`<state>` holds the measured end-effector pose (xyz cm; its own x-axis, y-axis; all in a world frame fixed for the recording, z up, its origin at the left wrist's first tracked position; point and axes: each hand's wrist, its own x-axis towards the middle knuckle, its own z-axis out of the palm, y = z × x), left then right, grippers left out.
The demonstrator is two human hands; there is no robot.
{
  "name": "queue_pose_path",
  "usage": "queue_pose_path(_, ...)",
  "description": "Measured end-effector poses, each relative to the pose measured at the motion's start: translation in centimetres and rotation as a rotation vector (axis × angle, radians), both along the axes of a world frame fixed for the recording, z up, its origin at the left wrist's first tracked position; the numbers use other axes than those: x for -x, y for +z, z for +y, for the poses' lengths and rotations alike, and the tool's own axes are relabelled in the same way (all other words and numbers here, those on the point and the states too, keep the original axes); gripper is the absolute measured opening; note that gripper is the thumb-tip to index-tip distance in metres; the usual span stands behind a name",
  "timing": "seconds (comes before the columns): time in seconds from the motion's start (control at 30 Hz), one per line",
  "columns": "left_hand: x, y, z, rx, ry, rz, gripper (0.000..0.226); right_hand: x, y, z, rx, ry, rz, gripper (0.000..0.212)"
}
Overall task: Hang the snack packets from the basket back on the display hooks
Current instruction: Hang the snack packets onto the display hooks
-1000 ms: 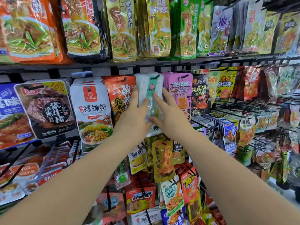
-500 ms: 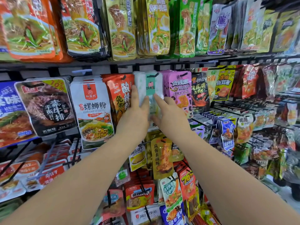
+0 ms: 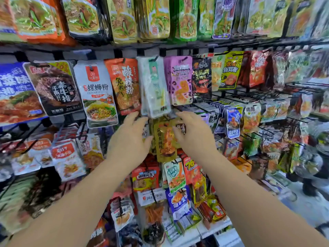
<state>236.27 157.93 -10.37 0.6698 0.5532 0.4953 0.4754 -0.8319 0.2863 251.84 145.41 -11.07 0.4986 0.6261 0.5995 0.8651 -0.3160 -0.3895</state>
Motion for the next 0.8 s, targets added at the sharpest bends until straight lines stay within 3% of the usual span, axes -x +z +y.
queue_pose_path(0.17, 2.3, -5.7, -4.1, 0.083, -0.083, 0.052, 0.054, 1.7, -5.7, -5.0, 0.253, -0.064, 0.075, 0.050)
queue_pose_path(0.4, 3.4, -16.0, -6.2, 0.226, -0.232, 0.348, 0.053, 5.1, -15.4, -10.2, 0.651, -0.169, 0.294, 0.049)
queue_pose_path(0.47, 4.1, -19.1, -6.9, 0.252, -0.260, 0.448, 0.057, 6.1, -18.7, -11.4, 0.784, -0.176, 0.321, 0.057)
queue_pose_path(0.8, 7.8, -33.7, -11.0, 0.404, -0.073, 0.894, 0.069, 6.2, -34.7, -19.0, 1.222, -0.093, 0.567, 0.066)
